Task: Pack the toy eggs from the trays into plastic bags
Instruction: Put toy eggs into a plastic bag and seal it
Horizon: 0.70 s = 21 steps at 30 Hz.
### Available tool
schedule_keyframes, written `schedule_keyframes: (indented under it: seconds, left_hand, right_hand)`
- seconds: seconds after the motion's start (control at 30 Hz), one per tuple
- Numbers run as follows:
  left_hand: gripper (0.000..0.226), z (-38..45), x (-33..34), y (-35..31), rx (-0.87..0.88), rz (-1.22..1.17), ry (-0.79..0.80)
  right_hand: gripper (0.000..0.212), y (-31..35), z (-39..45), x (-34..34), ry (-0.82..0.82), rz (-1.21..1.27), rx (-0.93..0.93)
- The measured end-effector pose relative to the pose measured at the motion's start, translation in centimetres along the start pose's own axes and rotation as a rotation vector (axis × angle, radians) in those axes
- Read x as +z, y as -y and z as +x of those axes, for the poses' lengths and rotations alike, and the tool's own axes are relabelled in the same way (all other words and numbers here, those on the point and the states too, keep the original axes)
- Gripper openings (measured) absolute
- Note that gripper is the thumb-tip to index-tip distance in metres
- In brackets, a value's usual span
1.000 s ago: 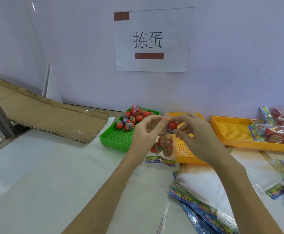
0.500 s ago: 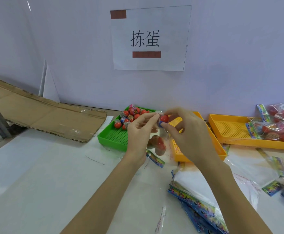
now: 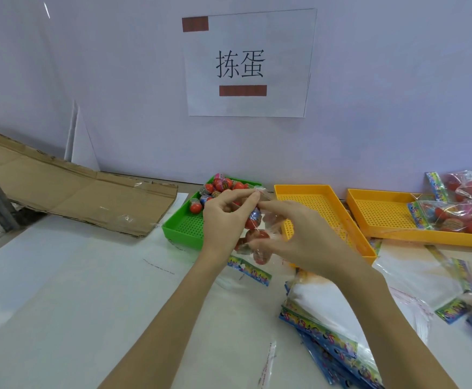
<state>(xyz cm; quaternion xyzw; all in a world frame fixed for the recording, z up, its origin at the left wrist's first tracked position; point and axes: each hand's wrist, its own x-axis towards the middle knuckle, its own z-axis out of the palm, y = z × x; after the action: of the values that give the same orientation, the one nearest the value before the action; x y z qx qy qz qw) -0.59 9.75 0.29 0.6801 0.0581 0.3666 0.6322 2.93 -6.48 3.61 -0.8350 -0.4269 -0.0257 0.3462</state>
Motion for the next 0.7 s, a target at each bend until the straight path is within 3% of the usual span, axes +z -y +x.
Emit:
schedule_keyframes:
  seconds: [0.13, 0.2, 0.3, 0.4, 0.5, 0.6, 0.7]
  left_hand:
    - [0.018, 0.0, 0.0, 0.0, -0.051, -0.049, -0.001]
    - [0.016, 0.0, -0.1, -0.4, -0.112, -0.075, 0.068]
    - [0.034, 0.2, -0.3, -0.9, -0.261, -0.105, 0.268]
    - [0.026, 0.2, -0.5, -0.7, -0.203, -0.111, 0.318]
    - [0.020, 0.0, -0.1, -0.6, -0.201, -0.184, 0.257]
    - [0.018, 0.3, 0.1, -0.6, -0.242, -0.235, 0.120]
    - [0.019, 0.6, -0.4, -0.6, -0.265, -0.302, 0.035]
  right_hand:
    - [0.074, 0.0, 0.3, 1.9, -0.062, -0.172, -0.019]
    - [0.071, -0.1, 0.3, 2.3, -0.085, -0.094, -0.034]
    - [0.060, -0.5, 0.4, 2.2, -0.097, -0.001, -0.008]
    - [0.051, -1.0, 0.2, 2.0, -0.159, -0.028, -0.036]
    - [0.058, -0.8, 0.2, 2.1, -0.275, -0.128, -0.057]
    - [0.080, -0.2, 0.5, 2.8, -0.468, -0.176, 0.014]
    - [0.091, 0.3, 0.5, 3.1, -0.387, 0.091, 0.170]
